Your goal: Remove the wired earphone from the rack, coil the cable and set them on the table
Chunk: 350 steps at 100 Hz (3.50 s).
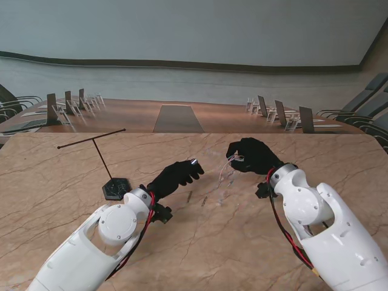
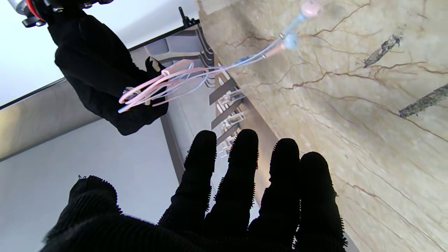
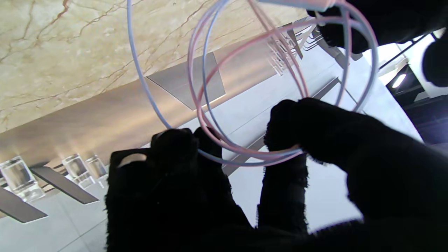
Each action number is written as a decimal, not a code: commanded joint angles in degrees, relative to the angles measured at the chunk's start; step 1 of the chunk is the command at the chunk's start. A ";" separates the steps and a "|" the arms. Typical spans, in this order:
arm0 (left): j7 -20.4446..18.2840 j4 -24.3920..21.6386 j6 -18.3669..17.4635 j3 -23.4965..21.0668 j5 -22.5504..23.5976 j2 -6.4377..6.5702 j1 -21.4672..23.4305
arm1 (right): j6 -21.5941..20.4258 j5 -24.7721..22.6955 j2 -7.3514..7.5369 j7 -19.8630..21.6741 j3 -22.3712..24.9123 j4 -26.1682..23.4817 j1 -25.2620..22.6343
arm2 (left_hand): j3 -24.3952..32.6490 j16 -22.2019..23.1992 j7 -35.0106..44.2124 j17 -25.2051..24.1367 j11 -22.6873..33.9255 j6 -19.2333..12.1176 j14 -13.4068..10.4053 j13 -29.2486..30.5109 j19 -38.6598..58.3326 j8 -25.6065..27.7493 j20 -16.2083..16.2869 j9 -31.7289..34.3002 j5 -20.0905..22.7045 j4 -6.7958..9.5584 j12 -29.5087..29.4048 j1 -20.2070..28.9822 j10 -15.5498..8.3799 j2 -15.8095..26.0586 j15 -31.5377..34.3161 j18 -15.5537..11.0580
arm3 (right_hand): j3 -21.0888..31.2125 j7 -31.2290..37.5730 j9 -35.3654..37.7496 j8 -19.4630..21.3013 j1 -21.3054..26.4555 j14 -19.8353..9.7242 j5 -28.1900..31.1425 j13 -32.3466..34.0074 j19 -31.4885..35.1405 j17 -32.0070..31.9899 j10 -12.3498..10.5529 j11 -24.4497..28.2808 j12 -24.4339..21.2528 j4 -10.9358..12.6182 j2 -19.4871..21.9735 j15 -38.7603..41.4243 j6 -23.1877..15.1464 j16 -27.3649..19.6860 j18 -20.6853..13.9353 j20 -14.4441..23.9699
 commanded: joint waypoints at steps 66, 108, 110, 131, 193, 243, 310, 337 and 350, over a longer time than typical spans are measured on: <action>0.56 0.56 0.26 0.02 3.86 0.39 1.06 | -9.28 -0.25 2.46 9.30 0.90 -3.63 -0.13 | -0.54 3.10 -1.41 -1.36 3.26 -4.30 -1.37 -0.63 1.53 -1.84 1.84 -1.80 -2.81 0.69 3.04 9.24 -1.33 -0.45 1.99 -2.46 | 6.72 1.45 -19.36 -5.39 7.47 -4.03 8.25 -27.11 -10.47 -30.89 -5.27 -0.25 15.40 -3.31 0.22 -11.46 -6.61 16.57 -19.87 16.42; 1.15 1.54 0.42 0.12 4.27 0.27 1.40 | -9.93 -0.55 3.65 15.00 0.91 -4.51 1.15 | -0.35 3.11 -2.51 -1.84 3.00 -5.02 -1.87 -1.23 0.60 -2.72 1.84 -2.37 -2.45 0.81 2.91 9.33 -1.59 -0.93 1.28 -3.10 | 1.61 -1.50 -6.25 -11.14 9.82 -2.83 6.05 -16.44 -6.09 -23.82 -1.02 3.99 31.60 -14.05 1.68 -5.70 -9.35 29.01 -15.34 25.83; 1.23 1.59 0.38 0.11 4.39 0.27 1.41 | -9.67 -0.30 3.74 15.58 0.89 -4.66 1.20 | -0.26 3.12 -2.56 -1.79 2.96 -5.40 -1.97 -1.23 0.62 -2.75 1.87 -2.53 -2.52 0.83 2.89 9.56 -1.77 -0.98 1.28 -3.11 | 1.18 -1.53 -5.32 -10.82 9.78 -3.03 5.35 -15.35 -5.91 -22.81 -0.99 4.32 31.79 -14.35 2.32 -5.33 -9.81 28.90 -15.02 25.82; 1.52 2.28 0.02 0.52 6.85 0.46 0.94 | -10.09 0.75 3.80 15.93 0.61 -5.48 1.15 | 0.06 3.88 -2.11 -0.93 4.74 -8.83 -4.43 -0.52 0.66 -2.21 2.03 -3.13 -4.02 0.90 3.77 17.94 -4.05 -2.48 2.56 -4.82 | -1.32 -1.43 12.81 -6.00 11.74 0.55 4.47 -1.73 -1.39 -12.37 0.29 9.34 25.41 -14.58 4.40 1.87 -8.87 22.18 -8.84 24.30; -2.68 4.22 -0.15 6.96 8.34 1.00 -4.09 | -13.89 5.55 4.57 19.38 0.04 -7.93 1.43 | -1.27 10.66 -3.68 -2.06 10.24 -10.97 -9.21 -1.61 3.23 -3.18 8.17 -6.66 -12.09 0.10 9.16 22.40 -7.59 -3.66 8.24 -9.55 | -0.83 -1.37 8.15 -5.59 11.06 0.65 4.34 -5.88 -3.43 -15.59 0.28 7.37 22.49 -13.69 4.53 -0.75 -8.90 19.72 -10.28 23.23; -3.74 3.17 -1.31 7.43 7.63 1.32 -3.59 | -12.00 7.31 4.52 20.26 -4.39 -4.32 4.06 | -0.95 11.01 -4.60 -1.28 9.25 -11.94 -7.12 -1.45 7.18 -4.02 12.04 -5.55 -11.34 -0.10 8.26 18.64 -6.91 -1.23 9.27 -9.34 | -0.59 -0.92 7.63 -5.36 11.19 1.11 4.12 -6.26 -3.60 -15.84 0.65 7.07 21.62 -13.18 4.45 -1.24 -8.11 19.38 -10.15 22.91; -4.10 2.90 -1.57 8.22 10.34 1.69 -4.55 | -11.68 8.70 4.26 19.87 -7.16 -1.58 6.15 | -0.45 11.49 13.86 -0.32 13.86 -17.78 -10.25 0.13 5.99 6.69 11.04 -5.41 -13.92 -0.29 11.13 33.72 -9.77 -8.19 10.60 -9.78 | 0.07 -0.47 6.08 -5.88 11.21 1.50 4.17 -7.65 -4.34 -16.86 0.73 6.21 19.94 -12.89 3.97 -2.35 -7.54 18.31 -10.15 22.24; -1.30 3.30 -1.41 7.75 13.21 1.29 -4.68 | -12.67 8.24 4.75 21.48 -6.37 -2.35 5.80 | -0.72 12.32 17.67 -0.33 15.76 -19.23 -10.62 0.34 6.84 14.34 11.09 -5.11 -9.21 0.01 13.50 36.18 -10.09 -8.82 11.84 -9.49 | 2.07 -0.17 -8.51 -9.02 10.24 0.37 4.86 -19.79 -8.24 -24.80 -0.62 0.42 14.96 -12.40 2.36 -9.41 -7.34 15.73 -15.06 20.13; -1.31 3.31 -1.12 7.46 13.47 1.36 -4.59 | -12.81 8.52 4.76 21.52 -6.39 -2.28 5.77 | -0.74 12.41 17.09 -0.50 15.87 -19.06 -10.63 0.16 6.83 15.95 11.02 -5.11 -8.79 -0.04 13.91 36.27 -10.14 -8.70 11.91 -9.52 | 2.49 0.66 -19.62 -11.53 11.09 -2.35 5.24 -31.76 -11.94 -35.01 -4.81 -4.72 1.06 -13.11 1.98 -14.85 -5.76 7.47 -20.46 15.96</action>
